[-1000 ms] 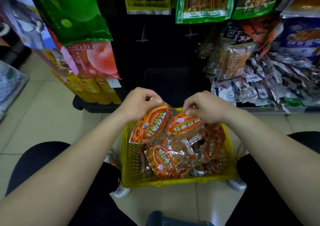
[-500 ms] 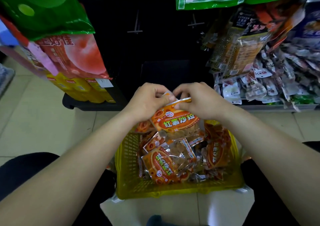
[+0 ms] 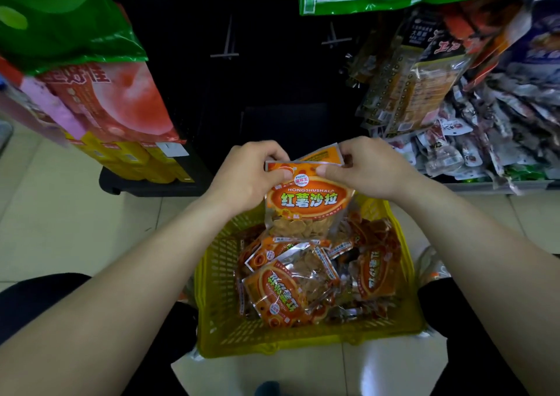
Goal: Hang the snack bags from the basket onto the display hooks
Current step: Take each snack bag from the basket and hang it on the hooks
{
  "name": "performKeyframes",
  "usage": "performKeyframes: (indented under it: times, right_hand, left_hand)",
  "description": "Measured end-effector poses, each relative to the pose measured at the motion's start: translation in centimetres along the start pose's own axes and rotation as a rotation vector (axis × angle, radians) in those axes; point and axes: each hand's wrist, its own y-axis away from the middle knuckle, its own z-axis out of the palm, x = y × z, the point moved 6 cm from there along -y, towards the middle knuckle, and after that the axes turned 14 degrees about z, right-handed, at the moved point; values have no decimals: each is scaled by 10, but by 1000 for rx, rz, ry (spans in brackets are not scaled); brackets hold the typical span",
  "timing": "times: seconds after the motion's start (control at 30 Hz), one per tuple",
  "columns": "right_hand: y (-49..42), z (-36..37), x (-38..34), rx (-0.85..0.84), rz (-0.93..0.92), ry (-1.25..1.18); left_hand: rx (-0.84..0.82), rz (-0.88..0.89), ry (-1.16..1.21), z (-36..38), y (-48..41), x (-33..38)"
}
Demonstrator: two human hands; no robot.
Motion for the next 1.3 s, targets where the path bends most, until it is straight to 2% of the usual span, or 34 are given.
performKeyframes:
  times: [0.1, 0.2, 0.3, 0.43, 0.73, 1.0, 1.3]
  right_hand:
    - [4, -6, -10, 73, -72, -29]
    - [10, -3, -21, 14, -140, 14]
    - [11, 0, -17, -5, -118, 59]
    - [7, -9, -14, 60, -82, 50]
    - [1, -7, -11, 46, -38, 5]
    - [-1, -7, -8, 47, -37, -69]
    - [-1, -8, -7, 45, -47, -49]
  left_hand:
    - [-29, -6, 63, 2, 1, 4]
    - [-59, 15, 102, 5, 2, 11]
    - [-53, 8, 159, 7, 0, 12]
    - [1, -9, 244, 2, -3, 9]
    - [24, 51, 137, 6, -7, 13]
    - [33, 13, 207, 5, -12, 12]
    - [2, 2, 198, 9, -14, 12]
